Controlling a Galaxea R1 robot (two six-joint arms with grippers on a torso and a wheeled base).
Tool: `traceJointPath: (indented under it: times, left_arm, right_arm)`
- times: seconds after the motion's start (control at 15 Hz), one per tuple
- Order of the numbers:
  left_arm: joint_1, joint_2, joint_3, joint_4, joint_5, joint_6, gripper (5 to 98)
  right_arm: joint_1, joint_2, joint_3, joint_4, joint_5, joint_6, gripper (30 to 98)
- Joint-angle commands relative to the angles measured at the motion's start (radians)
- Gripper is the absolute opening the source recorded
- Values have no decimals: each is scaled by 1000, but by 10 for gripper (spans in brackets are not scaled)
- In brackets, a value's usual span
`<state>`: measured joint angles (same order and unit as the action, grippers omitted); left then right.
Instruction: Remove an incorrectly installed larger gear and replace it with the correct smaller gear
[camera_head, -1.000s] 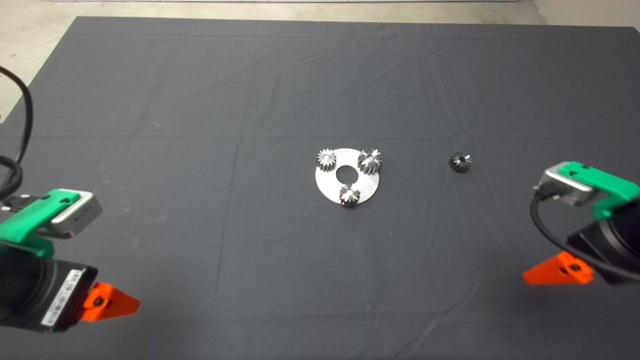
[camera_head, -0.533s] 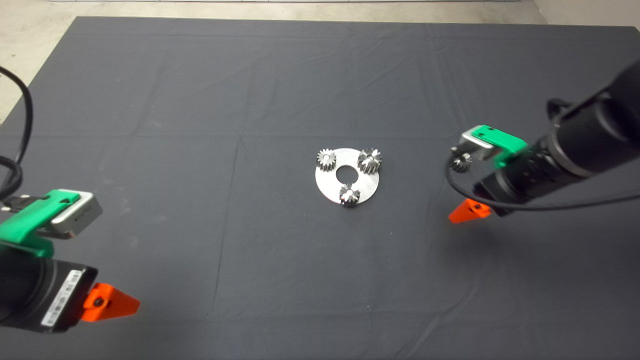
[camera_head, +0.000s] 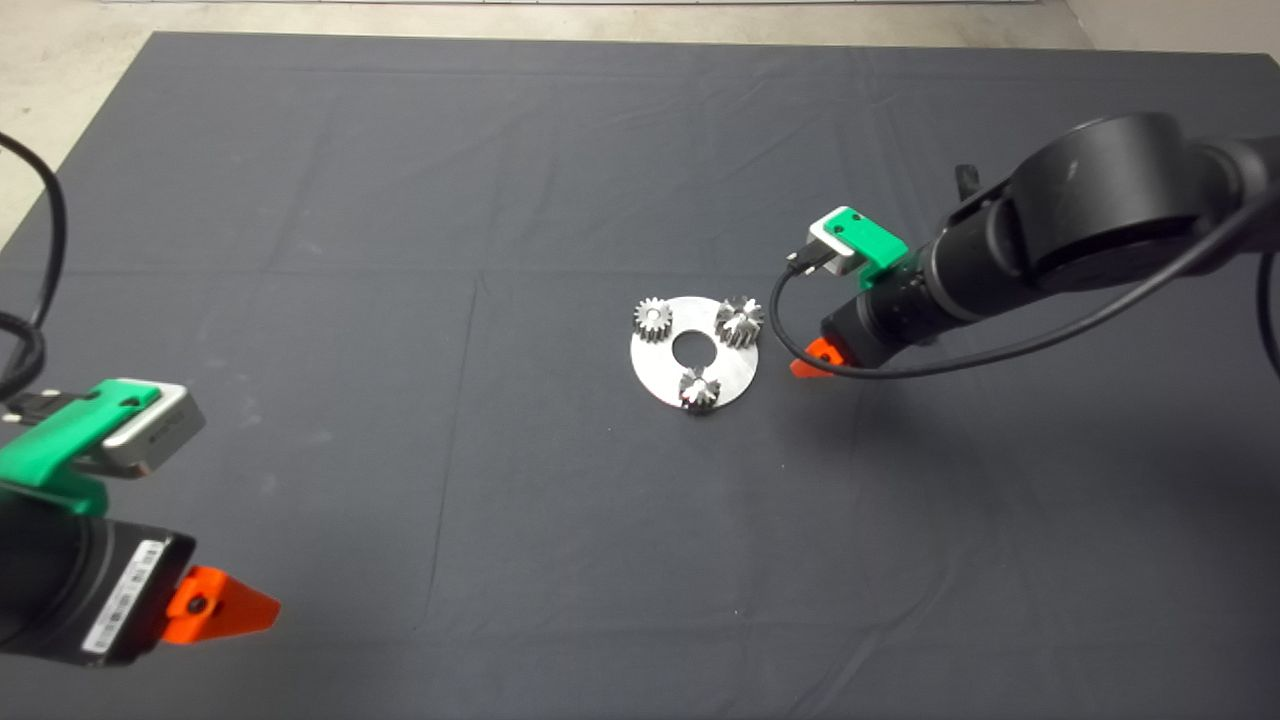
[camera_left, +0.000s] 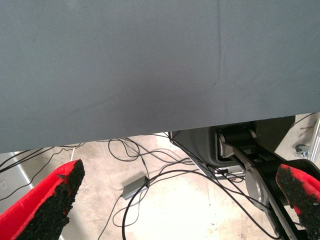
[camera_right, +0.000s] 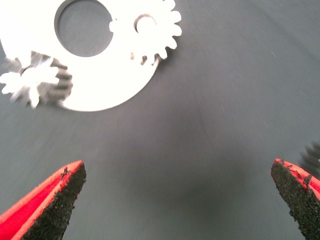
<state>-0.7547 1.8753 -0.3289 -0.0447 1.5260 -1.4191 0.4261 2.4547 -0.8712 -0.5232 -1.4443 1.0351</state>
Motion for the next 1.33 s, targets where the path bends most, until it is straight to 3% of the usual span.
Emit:
traceJointPath:
  times: [0.0,0.2,0.4,0.73,1.27]
  left_arm:
    - [-14,-3,10,-18,57,5,982]
    - [-14,-3,13,-18,56,3,982]
    - [-14,-5,13,-18,56,3,982]
    - [-14,-6,13,-20,54,3,982]
    - [-12,-11,21,-20,54,2,982]
  right_arm:
    - [-39,48,-93,-92,27,-33,980]
    - [-49,60,-135,-98,70,-33,980]
    - [-79,64,-144,-170,73,-26,980]
    - [-128,103,-208,-209,166,-26,980]
    - [-131,169,-293,-261,182,-33,980]
